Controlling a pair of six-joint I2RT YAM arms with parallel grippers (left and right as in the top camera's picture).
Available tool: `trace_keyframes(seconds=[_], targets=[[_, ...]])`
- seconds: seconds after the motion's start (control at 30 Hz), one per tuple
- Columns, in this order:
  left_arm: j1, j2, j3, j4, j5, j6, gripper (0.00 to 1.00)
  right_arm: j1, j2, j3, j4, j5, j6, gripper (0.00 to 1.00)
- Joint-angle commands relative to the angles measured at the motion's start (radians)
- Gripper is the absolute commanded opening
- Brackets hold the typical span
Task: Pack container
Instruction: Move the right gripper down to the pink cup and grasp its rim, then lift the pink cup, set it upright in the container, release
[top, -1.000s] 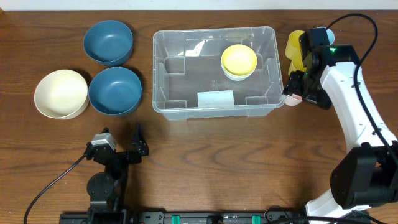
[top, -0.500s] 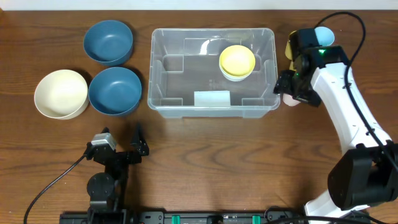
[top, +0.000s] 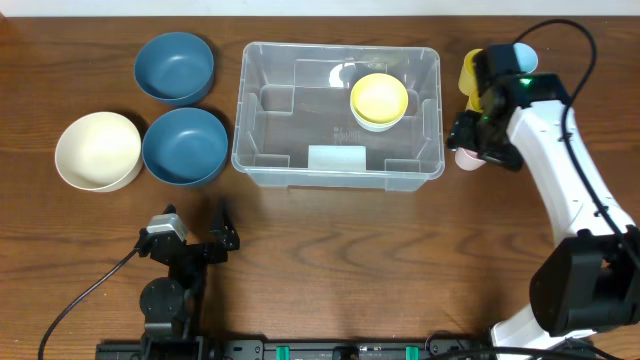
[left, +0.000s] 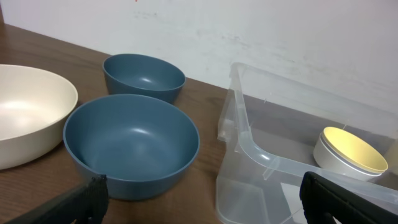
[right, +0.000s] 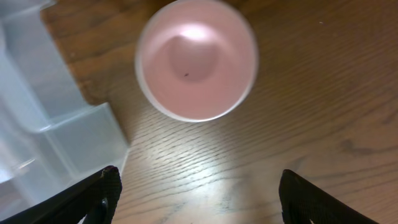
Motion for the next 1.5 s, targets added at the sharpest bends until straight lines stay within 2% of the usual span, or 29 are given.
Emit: trace_keyframes(seconds=[0.0,0.43,0.97,1.07,1.17,1.2,1.47], targets=[[0.002,-0.006,-0.018,-0.037,-0.012,0.016,0.98,-0.066,-0.008,0.002,-0.001,-0.047,-0.045,0.83],[0.002,-0.006,-0.018,-0.037,-0.012,0.016,0.98,-0.172,-0.008,-0.017,0.032,-0.087,-0.082,0.82],[0.002,-0.006,-0.018,-0.037,-0.012,0.016,0.98,-0.197,-0.007,-0.228,0.3,-0.084,-0.086,0.82],[0.002,-0.006,-0.018,-0.037,-0.012,0.016,0.98,-0.197,-0.007,-0.266,0.341,-0.087,-0.086,0.79],[0.002,-0.006,-0.018,-0.037,-0.012,0.016,0.98,-0.197,-0.007,-0.29,0.365,-0.087,-0.085,0.69],[0.002,-0.006,-0.018,-0.037,-0.012,0.016,0.98,-0.197,-0.007,-0.291,0.365,-0.087,-0.085,0.63],[0.002,-0.006,-0.018,-0.037,-0.012,0.016,0.98,-0.197,-0.008,-0.29,0.351,-0.087,-0.085,0.03]])
